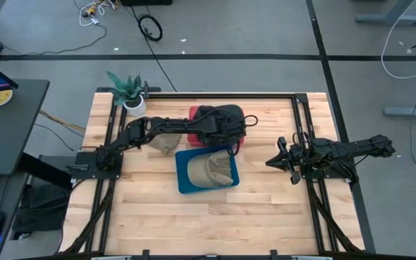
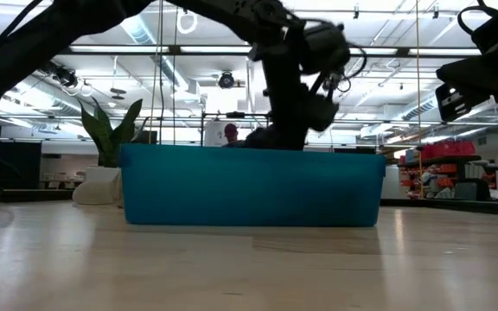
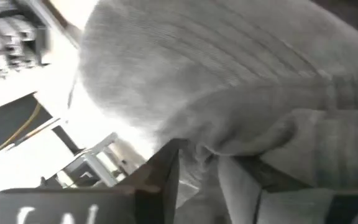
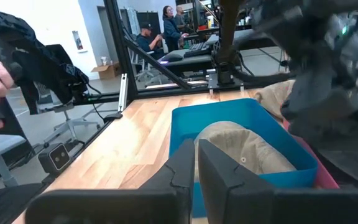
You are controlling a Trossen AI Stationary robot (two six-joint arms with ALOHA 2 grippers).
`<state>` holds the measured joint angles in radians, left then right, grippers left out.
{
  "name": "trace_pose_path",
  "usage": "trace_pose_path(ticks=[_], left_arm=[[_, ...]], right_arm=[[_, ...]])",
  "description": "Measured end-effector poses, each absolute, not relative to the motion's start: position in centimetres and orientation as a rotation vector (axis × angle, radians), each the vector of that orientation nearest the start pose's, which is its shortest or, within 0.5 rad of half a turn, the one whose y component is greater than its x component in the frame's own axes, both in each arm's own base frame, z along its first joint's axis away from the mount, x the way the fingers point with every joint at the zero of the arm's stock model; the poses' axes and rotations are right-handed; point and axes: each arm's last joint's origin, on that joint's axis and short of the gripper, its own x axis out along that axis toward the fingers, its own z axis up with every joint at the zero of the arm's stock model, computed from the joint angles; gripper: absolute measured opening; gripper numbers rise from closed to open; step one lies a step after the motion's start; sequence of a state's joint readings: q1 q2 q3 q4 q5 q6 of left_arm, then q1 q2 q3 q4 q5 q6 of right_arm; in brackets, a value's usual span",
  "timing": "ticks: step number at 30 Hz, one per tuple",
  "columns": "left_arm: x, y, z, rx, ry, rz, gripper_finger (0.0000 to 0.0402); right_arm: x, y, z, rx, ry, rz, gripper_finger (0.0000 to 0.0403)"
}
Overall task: Pick & Place hat
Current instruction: Put the black cap into the red bin, then put the brown cap into the blue bin
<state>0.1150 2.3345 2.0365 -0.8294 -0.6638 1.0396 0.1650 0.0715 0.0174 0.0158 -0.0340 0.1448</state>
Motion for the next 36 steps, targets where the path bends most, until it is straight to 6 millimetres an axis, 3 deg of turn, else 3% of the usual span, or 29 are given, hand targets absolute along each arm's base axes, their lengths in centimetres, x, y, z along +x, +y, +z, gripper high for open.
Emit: trace_pose_path(ticks=[8, 12, 19, 24, 29, 36], left_arm=[[48.8, 5.2, 24.8, 1.092, 1.344, 0.165, 0.0181], [47.6, 3.9, 28.3, 0.916, 1.324, 0.257, 0.0200], [42.0, 1.7, 33.3, 0.536, 1.289, 0.345, 0.0192], [38.4, 1.1, 35.3, 0.326, 1.294, 0.425, 0.0186], [35.4, 0.4, 35.3, 0.260, 1.310, 0.477, 0.0186], [31.8, 0.4, 31.8, 0.156, 1.332, 0.567, 0.0186]], right_arm=[[10.0, 1.8, 16.5, 0.141, 0.053, 0.196, 0.0027], [10.0, 1.8, 16.5, 0.142, 0.053, 0.196, 0.0027], [10.0, 1.8, 16.5, 0.142, 0.052, 0.197, 0.0027], [10.0, 1.8, 16.5, 0.142, 0.052, 0.196, 0.0027], [10.0, 1.8, 16.5, 0.142, 0.052, 0.196, 0.0027], [10.0, 1.8, 16.5, 0.141, 0.052, 0.196, 0.0027]])
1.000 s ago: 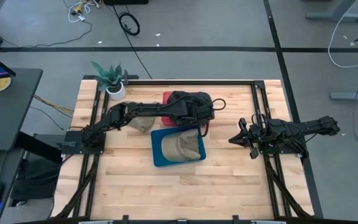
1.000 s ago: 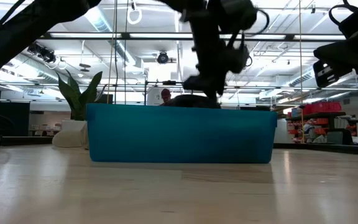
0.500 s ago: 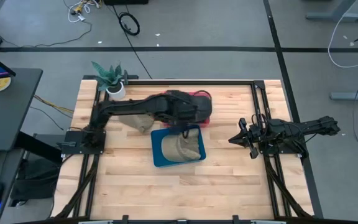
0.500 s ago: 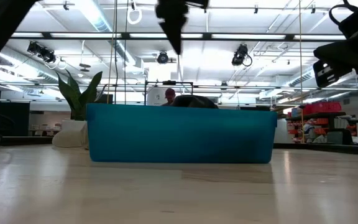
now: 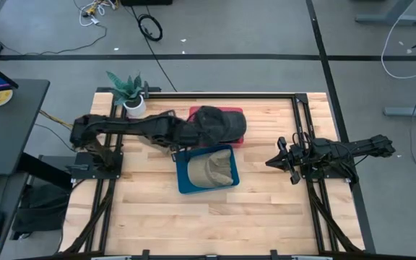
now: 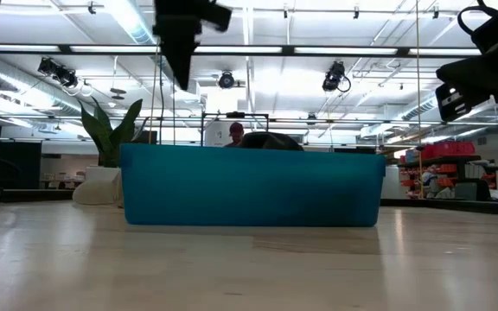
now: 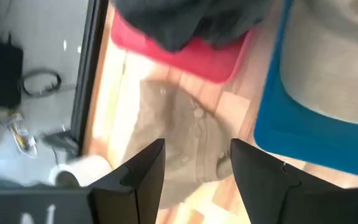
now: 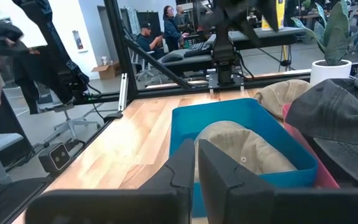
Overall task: Pick & Place hat
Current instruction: Put the brown cap into the blue bin
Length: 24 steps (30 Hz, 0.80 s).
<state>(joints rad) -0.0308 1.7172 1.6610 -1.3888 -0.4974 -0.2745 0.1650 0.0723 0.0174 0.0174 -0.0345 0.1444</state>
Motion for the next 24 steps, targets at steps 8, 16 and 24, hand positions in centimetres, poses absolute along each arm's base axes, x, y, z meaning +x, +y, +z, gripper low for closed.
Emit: trace_pose_path(ticks=[8, 16, 24], left_arm=[[28.0, 2.9, 27.9, -0.055, 1.244, 0.985, 0.0186], [25.7, 5.9, 25.2, -0.323, 1.220, 1.154, 0.0186], [24.7, 8.1, 21.5, -0.457, 1.209, 1.192, 0.0186]], right_arm=[[10.0, 1.8, 16.5, 0.142, 0.053, 0.196, 0.0027], [10.0, 1.8, 16.5, 0.142, 0.053, 0.196, 0.0027], [10.0, 1.8, 16.5, 0.142, 0.053, 0.196, 0.0027]])
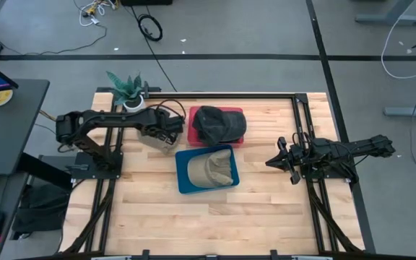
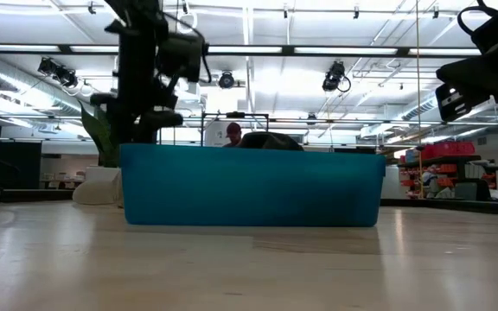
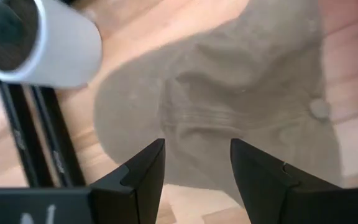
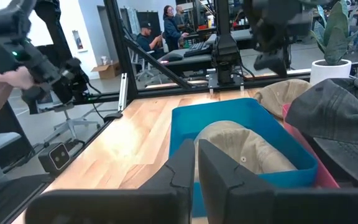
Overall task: Pick & Place hat
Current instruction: Put the brown cap into the blue bin
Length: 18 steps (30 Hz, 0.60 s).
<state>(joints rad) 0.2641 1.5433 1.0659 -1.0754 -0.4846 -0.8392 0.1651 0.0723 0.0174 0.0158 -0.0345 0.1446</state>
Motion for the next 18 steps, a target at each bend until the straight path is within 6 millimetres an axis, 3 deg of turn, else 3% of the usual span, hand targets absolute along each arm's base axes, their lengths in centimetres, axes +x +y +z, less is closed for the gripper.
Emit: trace_pose_path(ticks=[8, 12, 15, 18], left_arm=[[22.9, 9.1, 17.0, -0.557, 1.210, 1.199, 0.0186], [21.8, 9.1, 15.7, -0.532, 1.255, 1.221, 0.0177], [21.4, 9.0, 15.5, -0.482, 1.289, 1.220, 0.0136], [21.5, 8.8, 15.5, -0.433, 1.311, 1.188, 0.0053]], right_arm=[[10.0, 1.8, 16.5, 0.142, 0.053, 0.196, 0.0027], [10.0, 1.8, 16.5, 0.142, 0.053, 0.196, 0.0027], [10.0, 1.8, 16.5, 0.142, 0.053, 0.196, 0.0027], [10.0, 1.8, 16.5, 0.142, 0.053, 0.196, 0.0027]])
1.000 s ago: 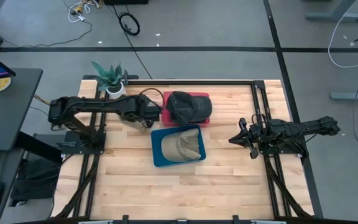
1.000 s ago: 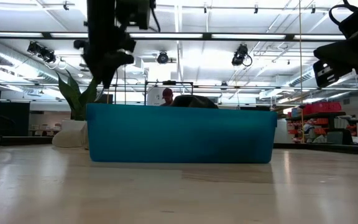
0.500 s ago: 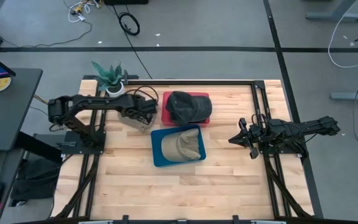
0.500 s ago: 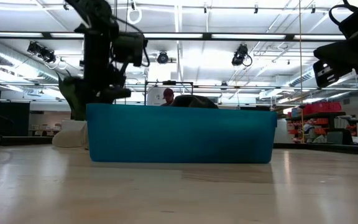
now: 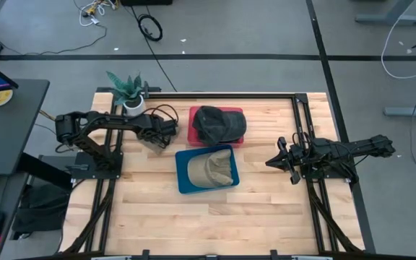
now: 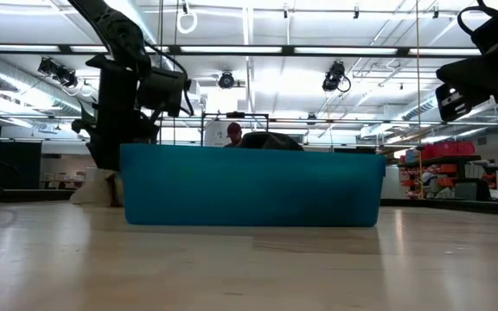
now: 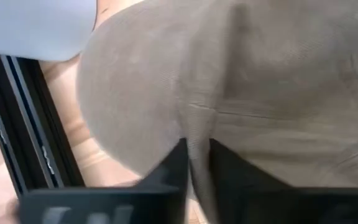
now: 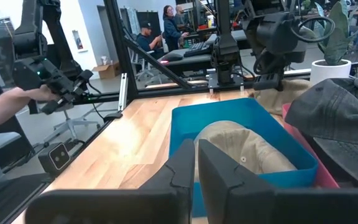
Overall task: Pick & Place hat
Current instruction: Put the brown cap into the blue bin
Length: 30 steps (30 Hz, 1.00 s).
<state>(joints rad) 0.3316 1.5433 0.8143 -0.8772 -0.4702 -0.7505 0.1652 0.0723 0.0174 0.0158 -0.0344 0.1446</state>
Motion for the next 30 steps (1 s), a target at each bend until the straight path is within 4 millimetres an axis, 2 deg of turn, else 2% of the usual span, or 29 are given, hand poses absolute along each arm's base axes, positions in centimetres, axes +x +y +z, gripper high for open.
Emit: trace_pose_path(ticks=[2, 6, 8, 11, 16, 23, 27, 30], left_arm=[[21.6, 8.7, 15.6, -0.399, 1.307, 1.192, 0.0018], [21.5, 8.4, 16.0, -0.342, 1.289, 1.219, 0.0007], [21.7, 8.2, 16.9, -0.312, 1.261, 1.224, 0.0006], [22.2, 7.6, 19.1, -0.261, 1.216, 1.217, 0.0005], [23.3, 5.9, 24.3, -0.139, 1.157, 1.140, 0.0004], [25.8, 1.8, 30.6, 0.227, 1.082, 0.823, 0.0003], [26.8, -0.8, 32.5, 0.493, 1.068, 0.570, 0.0003], [27.2, -2.6, 32.7, 0.712, 1.075, 0.328, 0.0003]], right_arm=[[10.0, 1.8, 16.5, 0.141, 0.053, 0.196, 0.0027], [10.0, 1.8, 16.5, 0.142, 0.053, 0.196, 0.0027], [10.0, 1.8, 16.5, 0.142, 0.053, 0.196, 0.0027], [10.0, 1.8, 16.5, 0.141, 0.053, 0.196, 0.0027], [10.0, 1.8, 16.5, 0.142, 0.054, 0.196, 0.0027], [10.0, 1.8, 16.5, 0.141, 0.054, 0.196, 0.0027], [10.0, 1.8, 16.5, 0.141, 0.054, 0.196, 0.0027], [10.0, 1.8, 16.5, 0.142, 0.054, 0.196, 0.0027]])
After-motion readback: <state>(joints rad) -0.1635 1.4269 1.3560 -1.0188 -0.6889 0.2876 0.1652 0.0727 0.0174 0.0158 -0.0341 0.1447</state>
